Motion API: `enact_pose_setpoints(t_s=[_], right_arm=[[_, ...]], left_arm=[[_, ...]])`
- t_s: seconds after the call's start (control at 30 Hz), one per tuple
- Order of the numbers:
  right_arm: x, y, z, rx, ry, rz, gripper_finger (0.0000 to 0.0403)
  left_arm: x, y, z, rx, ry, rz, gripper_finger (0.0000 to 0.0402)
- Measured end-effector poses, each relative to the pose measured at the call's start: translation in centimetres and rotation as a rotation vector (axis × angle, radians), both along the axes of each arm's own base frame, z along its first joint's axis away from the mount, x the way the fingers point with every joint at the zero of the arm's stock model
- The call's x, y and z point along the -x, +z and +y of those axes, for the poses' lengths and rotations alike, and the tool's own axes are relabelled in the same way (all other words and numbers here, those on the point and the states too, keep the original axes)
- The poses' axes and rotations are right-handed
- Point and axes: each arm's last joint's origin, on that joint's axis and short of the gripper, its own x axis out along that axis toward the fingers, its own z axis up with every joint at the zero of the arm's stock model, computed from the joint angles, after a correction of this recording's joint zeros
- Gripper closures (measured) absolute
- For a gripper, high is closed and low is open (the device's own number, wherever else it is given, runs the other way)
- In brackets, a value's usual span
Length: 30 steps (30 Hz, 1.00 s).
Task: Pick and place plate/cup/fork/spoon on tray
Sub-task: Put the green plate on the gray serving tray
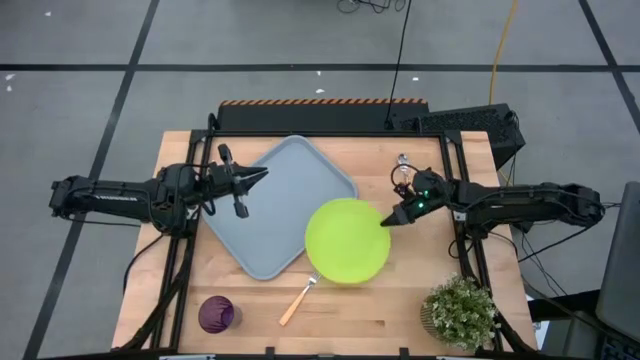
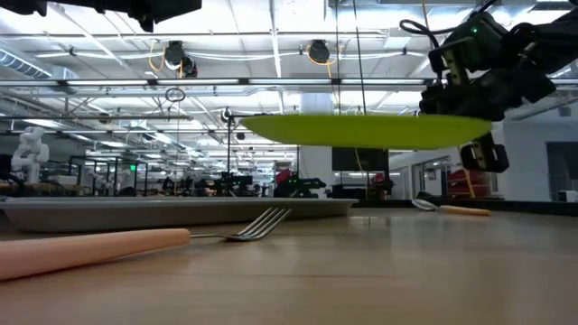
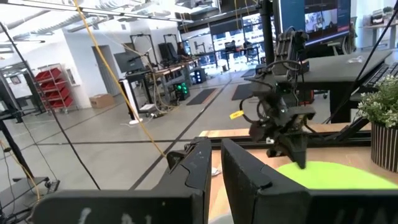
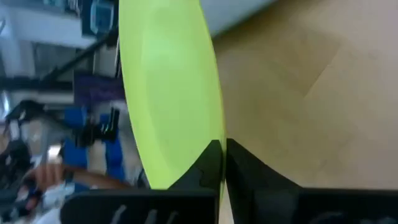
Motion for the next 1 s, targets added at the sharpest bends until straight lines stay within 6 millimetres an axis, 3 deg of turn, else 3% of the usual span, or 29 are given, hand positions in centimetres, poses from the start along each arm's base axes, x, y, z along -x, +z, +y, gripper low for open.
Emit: enact_pose_setpoints(t_s=[0.27, 0.57, 0.7, 1.0], right_arm=[[-0.5, 0.4, -1.0, 0.044, -0.093, -0.059, 0.0402], [-3.1, -0.6, -1.8, 0.057, -0.047, -0.174, 0.0402], [-4.9, -0.6, -2.3, 0.076, -0.016, -0.17, 0.0402], [-10.1, 1.3, -4.3, 0.152, 0.098, -0.195, 0.0403]], left_arm=[[0.0, 0.0, 0.0, 0.011, -0.002, -0.009, 0.036], [0.0, 0.4, 0.0, 0.005, -0.001, -0.041, 0.036], [0.1, 0.5, 0.0, 0.001, -0.001, -0.049, 0.036], [0.1, 0.5, 0.0, -0.012, 0.001, -0.045, 0.036]])
